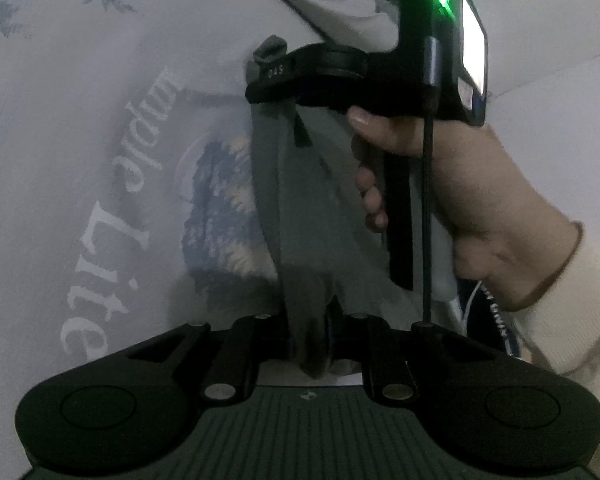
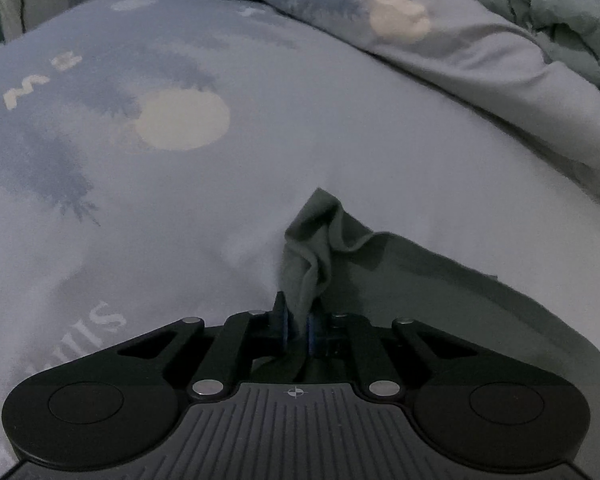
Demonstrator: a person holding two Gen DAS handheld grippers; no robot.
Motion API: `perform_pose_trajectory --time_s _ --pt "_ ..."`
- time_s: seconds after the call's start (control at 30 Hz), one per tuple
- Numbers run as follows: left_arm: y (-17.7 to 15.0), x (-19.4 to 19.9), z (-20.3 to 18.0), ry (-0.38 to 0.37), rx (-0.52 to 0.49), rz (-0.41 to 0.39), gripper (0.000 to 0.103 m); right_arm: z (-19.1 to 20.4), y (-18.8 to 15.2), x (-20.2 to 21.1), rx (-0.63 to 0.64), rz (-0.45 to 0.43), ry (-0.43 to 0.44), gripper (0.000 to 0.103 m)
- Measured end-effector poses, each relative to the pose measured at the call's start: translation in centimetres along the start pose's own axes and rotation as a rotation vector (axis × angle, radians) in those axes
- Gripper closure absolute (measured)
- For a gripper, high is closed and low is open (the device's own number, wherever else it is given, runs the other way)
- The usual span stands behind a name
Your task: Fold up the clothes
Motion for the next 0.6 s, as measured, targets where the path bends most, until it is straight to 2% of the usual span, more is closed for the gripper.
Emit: perform_pose_trajectory --time_s 0.17,0.37,0.47,0.53,0.6 --pt "-0.1 2.1 -1.8 -0.086 -0.012 -0.057 0.088 -0.7 0.7 3.2 -0.03 -0.057 0.052 0.094" --pt "-0.9 7.7 -3.7 -0.154 -0.039 -0.182 0.089 1.6 2.5 8.0 -0.043 -0.121 0.197 0.095" --pt "-0.7 11.3 -2.5 -0.163 -0.022 -0.235 0.089 3.7 4.0 10.9 -0.038 -0.16 0.279 0.095" --pt "-1.2 14.3 -2.1 -0.144 -0.014 -0.264 0.089 5.6 5.5 12.5 -0.013 -0.189 0.329 0.095" --pt "-1.3 18.0 -2.2 -0.112 -0.019 -0.304 0.089 7.0 6.7 14.5 -0.043 -0.217 0.405 0.095"
Point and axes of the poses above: each gripper's, at about its wrist camera, not at the fingertips, and x roughly against the way its jaws point, z to its left, y to its top, the point moved 3 cm from there along -x, roughly the way its jaws point, and after that the axes turned 5 degrees about z, right-handed, at the moved point
